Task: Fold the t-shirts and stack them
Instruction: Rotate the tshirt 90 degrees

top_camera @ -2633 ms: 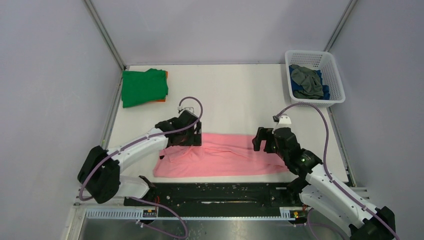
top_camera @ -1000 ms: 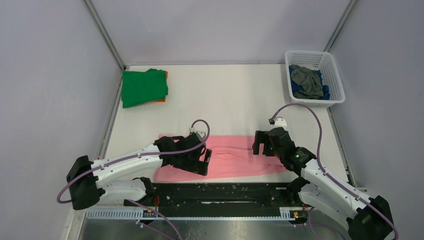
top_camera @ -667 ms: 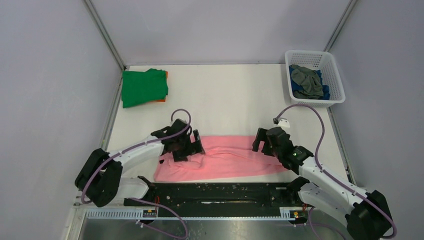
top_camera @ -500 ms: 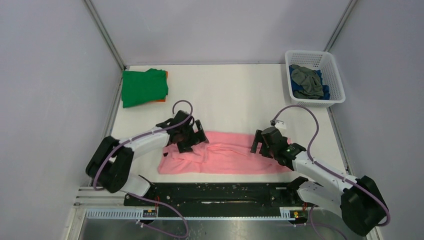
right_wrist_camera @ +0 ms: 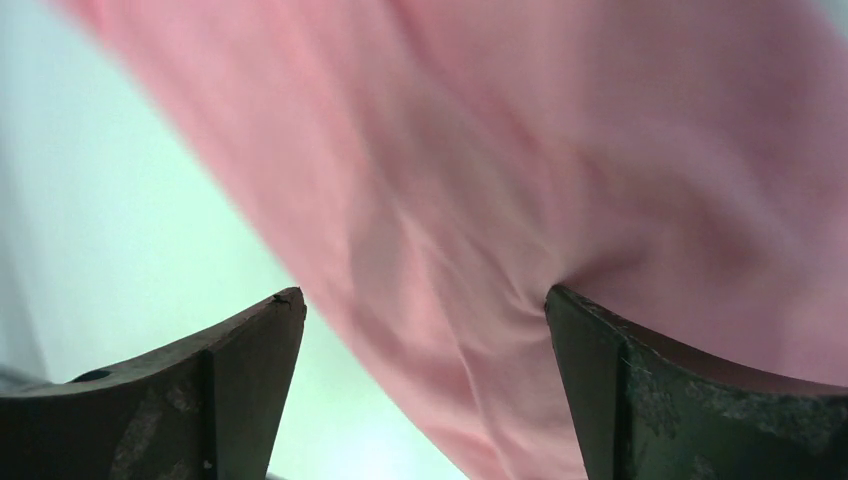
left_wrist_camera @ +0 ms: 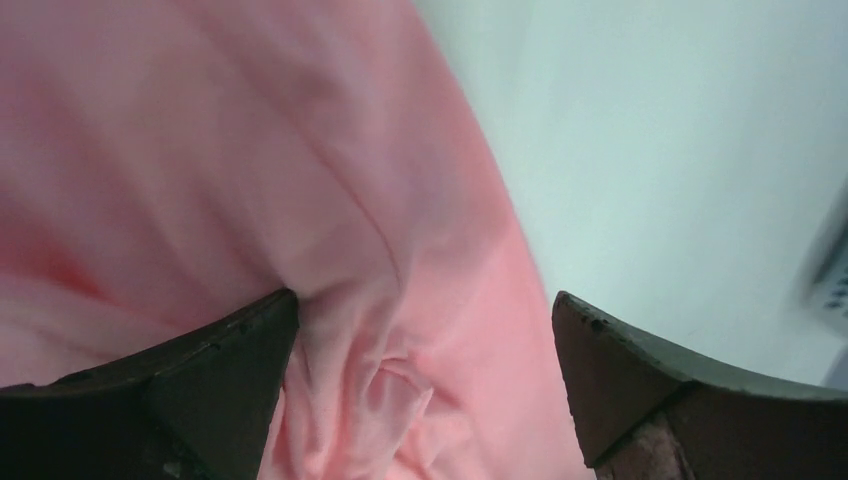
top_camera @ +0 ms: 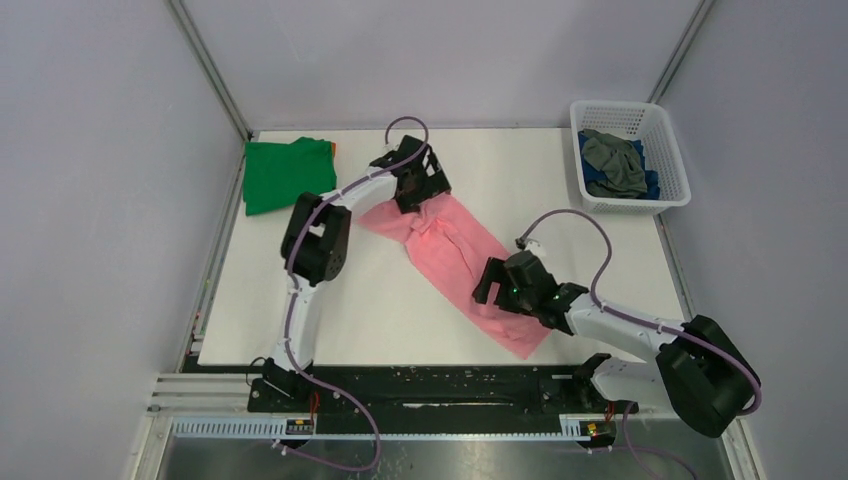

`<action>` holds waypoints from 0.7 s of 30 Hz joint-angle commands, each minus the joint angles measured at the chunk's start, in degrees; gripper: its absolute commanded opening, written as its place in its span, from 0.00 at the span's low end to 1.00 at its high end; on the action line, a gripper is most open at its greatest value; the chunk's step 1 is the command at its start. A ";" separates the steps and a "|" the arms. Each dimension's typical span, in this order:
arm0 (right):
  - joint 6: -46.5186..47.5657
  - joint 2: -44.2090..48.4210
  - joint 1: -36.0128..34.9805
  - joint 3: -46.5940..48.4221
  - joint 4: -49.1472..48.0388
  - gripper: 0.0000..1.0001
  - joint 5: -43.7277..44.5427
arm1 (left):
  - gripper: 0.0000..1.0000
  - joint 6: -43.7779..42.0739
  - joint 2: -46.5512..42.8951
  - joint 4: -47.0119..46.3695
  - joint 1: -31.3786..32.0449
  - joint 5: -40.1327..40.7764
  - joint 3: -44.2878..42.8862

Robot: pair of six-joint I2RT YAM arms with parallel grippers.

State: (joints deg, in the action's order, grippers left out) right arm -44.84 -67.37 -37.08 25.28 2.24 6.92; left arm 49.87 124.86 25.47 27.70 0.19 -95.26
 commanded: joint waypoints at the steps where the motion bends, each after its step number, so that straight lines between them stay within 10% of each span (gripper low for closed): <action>1: -5.66 -4.95 -8.69 -1.19 0.93 0.99 -9.48 | 0.99 -2.30 13.53 2.89 -0.45 -6.89 -21.67; 10: -3.47 -8.27 -21.62 9.62 -2.76 1.00 -7.75 | 0.99 12.17 26.89 -20.60 -2.06 -17.20 -34.50; 21: 2.48 15.84 -21.63 0.83 12.14 0.99 8.26 | 0.99 6.90 20.24 -18.11 -3.24 -21.47 -40.17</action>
State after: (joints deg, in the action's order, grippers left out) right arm -44.27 -58.78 -58.59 29.30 6.46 5.76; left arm 60.82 152.62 8.05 24.80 -17.47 -133.10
